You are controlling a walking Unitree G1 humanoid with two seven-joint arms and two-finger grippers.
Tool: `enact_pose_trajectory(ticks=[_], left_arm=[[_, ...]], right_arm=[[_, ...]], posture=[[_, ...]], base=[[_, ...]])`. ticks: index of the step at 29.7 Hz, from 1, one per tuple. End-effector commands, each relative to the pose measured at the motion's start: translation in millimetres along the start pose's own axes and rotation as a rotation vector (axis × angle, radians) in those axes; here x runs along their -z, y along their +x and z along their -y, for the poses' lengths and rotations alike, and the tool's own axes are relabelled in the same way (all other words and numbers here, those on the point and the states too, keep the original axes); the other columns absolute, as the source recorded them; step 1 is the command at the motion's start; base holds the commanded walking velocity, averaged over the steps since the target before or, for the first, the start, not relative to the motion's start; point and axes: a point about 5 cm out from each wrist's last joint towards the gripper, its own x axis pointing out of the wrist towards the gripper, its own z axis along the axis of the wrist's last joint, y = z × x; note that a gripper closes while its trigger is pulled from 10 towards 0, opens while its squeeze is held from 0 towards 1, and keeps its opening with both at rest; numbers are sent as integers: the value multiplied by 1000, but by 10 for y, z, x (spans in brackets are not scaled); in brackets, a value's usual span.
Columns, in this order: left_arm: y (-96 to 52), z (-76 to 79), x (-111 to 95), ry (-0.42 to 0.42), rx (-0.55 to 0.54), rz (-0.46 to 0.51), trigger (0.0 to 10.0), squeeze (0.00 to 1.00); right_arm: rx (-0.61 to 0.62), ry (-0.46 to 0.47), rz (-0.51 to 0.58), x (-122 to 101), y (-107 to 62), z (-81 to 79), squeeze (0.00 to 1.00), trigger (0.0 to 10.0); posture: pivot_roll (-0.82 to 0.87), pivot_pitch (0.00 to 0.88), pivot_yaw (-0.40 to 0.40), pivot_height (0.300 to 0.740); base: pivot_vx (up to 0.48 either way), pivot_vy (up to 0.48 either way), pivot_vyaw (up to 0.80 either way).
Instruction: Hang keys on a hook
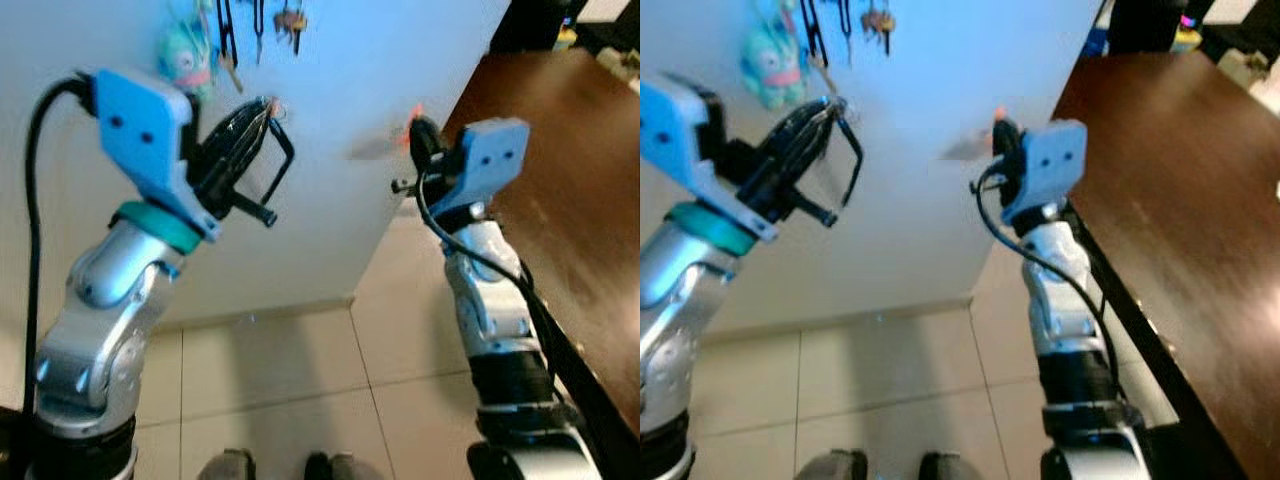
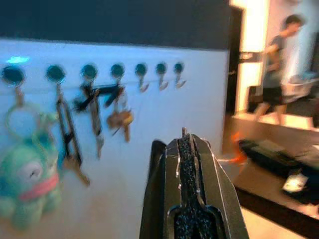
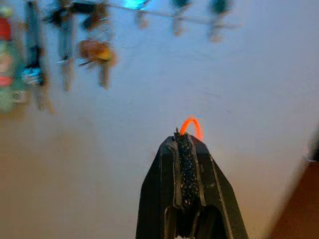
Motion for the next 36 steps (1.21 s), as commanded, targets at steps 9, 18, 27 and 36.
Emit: enact_pose_trajectory(ticks=[9, 18, 27, 36], left_arm=[[-5, 108, -22, -1, 87, -10, 10000, 0], [3, 92, -40, -2, 95, -11, 10000, 0], [57, 80, -42, 1, 99, -5, 10000, 0], [61, 58, -19, 15, 77, -14, 10000, 0]], right_arm=[[23, 3, 168, -306, -98, 65, 0, 10000], [29, -148, 264, -640, -298, 105, 0, 10000], [24, -182, 239, -626, -349, 114, 0, 10000], [10, -165, 220, -607, -331, 51, 0, 10000]], posture=[[113, 96, -9, 740], [98, 103, -5, 740], [85, 89, 2, 740], [97, 81, 0, 740]], base=[[28, 0, 0], [27, 0, 0], [84, 0, 0], [369, 0, 0]])
